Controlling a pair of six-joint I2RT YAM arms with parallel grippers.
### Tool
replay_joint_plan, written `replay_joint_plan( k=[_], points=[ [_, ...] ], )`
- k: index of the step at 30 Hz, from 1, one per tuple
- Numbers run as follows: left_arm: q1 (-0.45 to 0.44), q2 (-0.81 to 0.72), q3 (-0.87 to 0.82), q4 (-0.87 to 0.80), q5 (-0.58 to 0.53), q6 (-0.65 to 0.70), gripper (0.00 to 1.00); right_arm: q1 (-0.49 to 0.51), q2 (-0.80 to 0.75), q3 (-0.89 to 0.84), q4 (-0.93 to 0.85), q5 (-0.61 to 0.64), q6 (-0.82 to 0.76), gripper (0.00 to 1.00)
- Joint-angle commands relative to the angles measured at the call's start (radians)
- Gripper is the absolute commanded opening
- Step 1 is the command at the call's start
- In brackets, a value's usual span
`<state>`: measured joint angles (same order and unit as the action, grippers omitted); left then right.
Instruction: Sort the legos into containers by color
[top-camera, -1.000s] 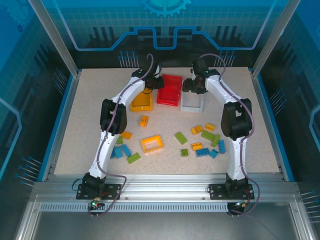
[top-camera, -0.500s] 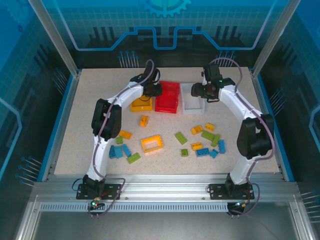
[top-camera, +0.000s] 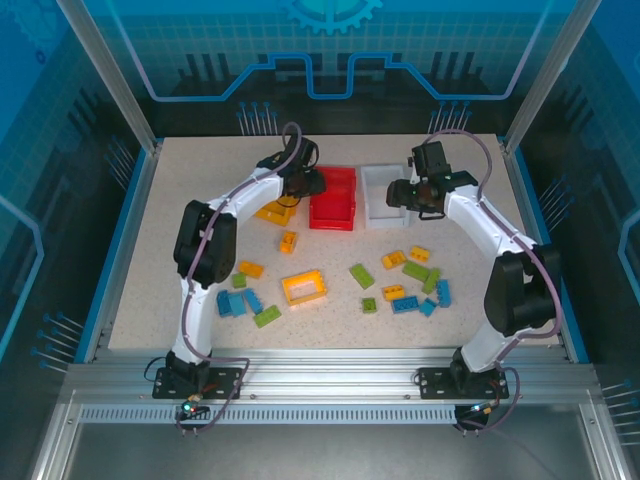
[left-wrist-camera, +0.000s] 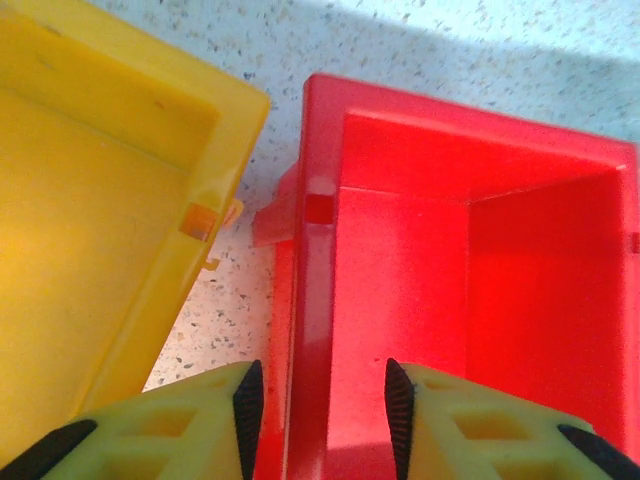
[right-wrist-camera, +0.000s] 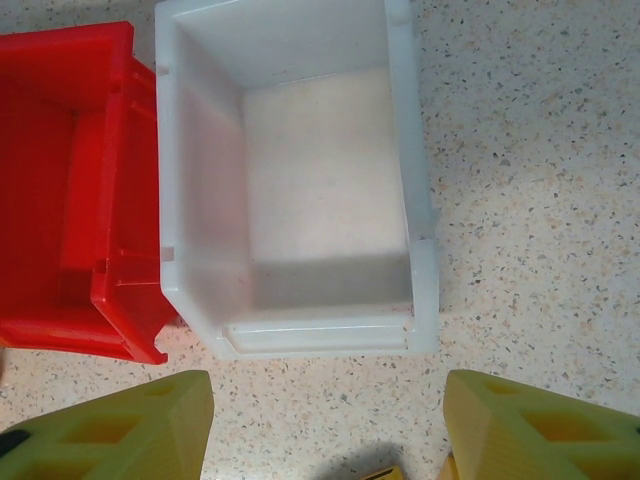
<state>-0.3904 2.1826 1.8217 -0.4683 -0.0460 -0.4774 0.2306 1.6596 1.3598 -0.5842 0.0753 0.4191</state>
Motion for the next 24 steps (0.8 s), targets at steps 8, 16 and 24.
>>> replay_joint_plan(
  k=[8, 16, 24],
  points=[
    [0.017, -0.224, -0.060, -0.058, -0.086, -0.040, 0.41, 0.048, -0.050, -0.018, 0.026, -0.023, -0.004, 0.64],
    [0.139, -0.182, -0.098, -0.118, -0.001, 0.002, 0.23, 0.073, -0.082, -0.029, 0.024, -0.025, -0.004, 0.64],
    [0.145, -0.099, -0.140, -0.104, 0.048, 0.007, 0.20, 0.101, -0.136, -0.048, 0.015, -0.042, -0.004, 0.64]
  ],
)
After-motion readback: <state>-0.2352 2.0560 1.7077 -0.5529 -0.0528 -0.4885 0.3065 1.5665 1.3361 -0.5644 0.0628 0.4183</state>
